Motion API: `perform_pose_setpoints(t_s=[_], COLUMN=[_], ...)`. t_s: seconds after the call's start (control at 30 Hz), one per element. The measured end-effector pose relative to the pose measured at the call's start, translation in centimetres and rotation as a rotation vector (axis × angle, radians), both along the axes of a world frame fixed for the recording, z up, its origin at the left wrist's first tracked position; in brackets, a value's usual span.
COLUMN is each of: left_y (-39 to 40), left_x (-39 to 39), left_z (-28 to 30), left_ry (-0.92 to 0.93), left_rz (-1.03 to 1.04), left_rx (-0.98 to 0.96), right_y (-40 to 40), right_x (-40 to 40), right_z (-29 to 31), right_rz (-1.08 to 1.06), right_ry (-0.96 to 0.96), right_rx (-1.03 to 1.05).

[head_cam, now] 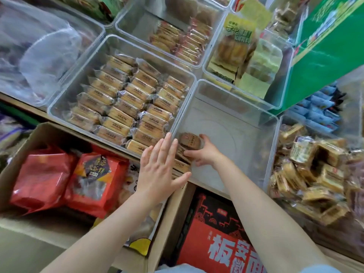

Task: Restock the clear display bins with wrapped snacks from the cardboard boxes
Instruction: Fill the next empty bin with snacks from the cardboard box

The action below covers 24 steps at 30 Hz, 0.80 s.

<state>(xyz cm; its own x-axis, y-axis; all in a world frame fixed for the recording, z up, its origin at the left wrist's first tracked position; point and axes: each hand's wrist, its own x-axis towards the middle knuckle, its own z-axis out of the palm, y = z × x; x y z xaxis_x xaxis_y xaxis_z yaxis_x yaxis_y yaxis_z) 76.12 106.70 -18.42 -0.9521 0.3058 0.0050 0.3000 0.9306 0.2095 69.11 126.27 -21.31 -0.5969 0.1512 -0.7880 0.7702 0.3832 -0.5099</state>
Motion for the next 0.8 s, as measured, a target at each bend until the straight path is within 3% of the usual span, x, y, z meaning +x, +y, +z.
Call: perform_pose_setpoints(t_s=[0.07,0.17,0.3,0.4,0.53,0.67,0.8], left_y=[0.0,0.1,0.2,0.1,0.1,0.1,-0.2], left_x=[0.0,0.0,0.0,0.0,0.0,0.0,-0.1], left_z=[0.0,0.1,0.1,0.0,-0.1,0.0,0.1], left_ry=[-0.002,0.000,0.010,0.017,0.025,0.012,-0.055], left_rz=[0.002,0.006,0.020,0.016,0.007,-0.001,-0.022], left_rx=[0.002,0.010,0.013,0.017,0.029,0.019,0.007], right_y=[0.1,-0.5,-1.6,-1.6,-1.9,-3.4,-2.8], right_x=[-0.1,0.6,2.3,2.7,2.9,2.1,2.3], right_z=[0.2,0.6,1.5,0.5,-0.1,0.4,1.7], right_rz=[0.078,0.225,0.288,0.213,0.287,0.349,0.190], right_ry=[0.020,0.224,0.443,0.365,0.114,0.163,0.085], right_rx=[0.117,0.265,0.264,0.283,0.298,0.282,0.173])
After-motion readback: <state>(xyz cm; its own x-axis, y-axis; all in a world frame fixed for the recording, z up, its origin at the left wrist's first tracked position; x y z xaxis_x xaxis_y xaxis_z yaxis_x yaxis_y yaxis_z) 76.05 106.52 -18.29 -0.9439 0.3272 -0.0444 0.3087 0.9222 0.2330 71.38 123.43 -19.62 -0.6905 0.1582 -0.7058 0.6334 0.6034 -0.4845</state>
